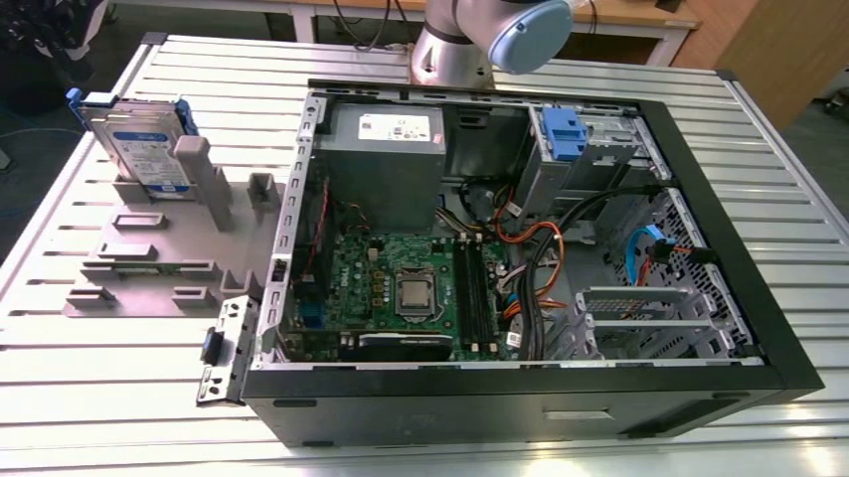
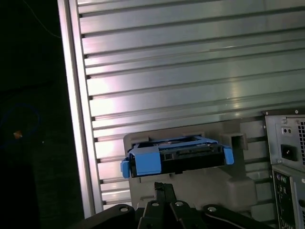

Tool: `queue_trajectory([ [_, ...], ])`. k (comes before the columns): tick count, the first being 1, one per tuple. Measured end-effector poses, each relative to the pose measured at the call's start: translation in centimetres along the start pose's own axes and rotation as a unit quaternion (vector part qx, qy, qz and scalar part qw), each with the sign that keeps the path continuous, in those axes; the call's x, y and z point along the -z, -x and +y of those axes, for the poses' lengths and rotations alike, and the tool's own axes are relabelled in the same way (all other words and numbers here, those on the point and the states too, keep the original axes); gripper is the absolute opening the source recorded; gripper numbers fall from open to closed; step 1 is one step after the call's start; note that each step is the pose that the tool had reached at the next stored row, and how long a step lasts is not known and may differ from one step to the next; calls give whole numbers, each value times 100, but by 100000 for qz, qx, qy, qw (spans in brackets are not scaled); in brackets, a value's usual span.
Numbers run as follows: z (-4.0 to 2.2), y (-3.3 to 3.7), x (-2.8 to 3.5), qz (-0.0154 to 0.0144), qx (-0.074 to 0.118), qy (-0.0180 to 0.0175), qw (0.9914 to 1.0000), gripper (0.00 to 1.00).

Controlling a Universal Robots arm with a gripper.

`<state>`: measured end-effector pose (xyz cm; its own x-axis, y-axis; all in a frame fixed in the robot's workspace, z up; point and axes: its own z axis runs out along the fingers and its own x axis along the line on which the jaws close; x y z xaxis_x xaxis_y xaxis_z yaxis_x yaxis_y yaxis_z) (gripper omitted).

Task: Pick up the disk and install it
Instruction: 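Pick up the disk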

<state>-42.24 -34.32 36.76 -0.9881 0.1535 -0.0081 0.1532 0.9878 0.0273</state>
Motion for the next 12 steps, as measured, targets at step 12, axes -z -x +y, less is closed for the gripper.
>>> queue_trajectory([
  [12,0,0,0,-144,-5351,-45,99857,11],
])
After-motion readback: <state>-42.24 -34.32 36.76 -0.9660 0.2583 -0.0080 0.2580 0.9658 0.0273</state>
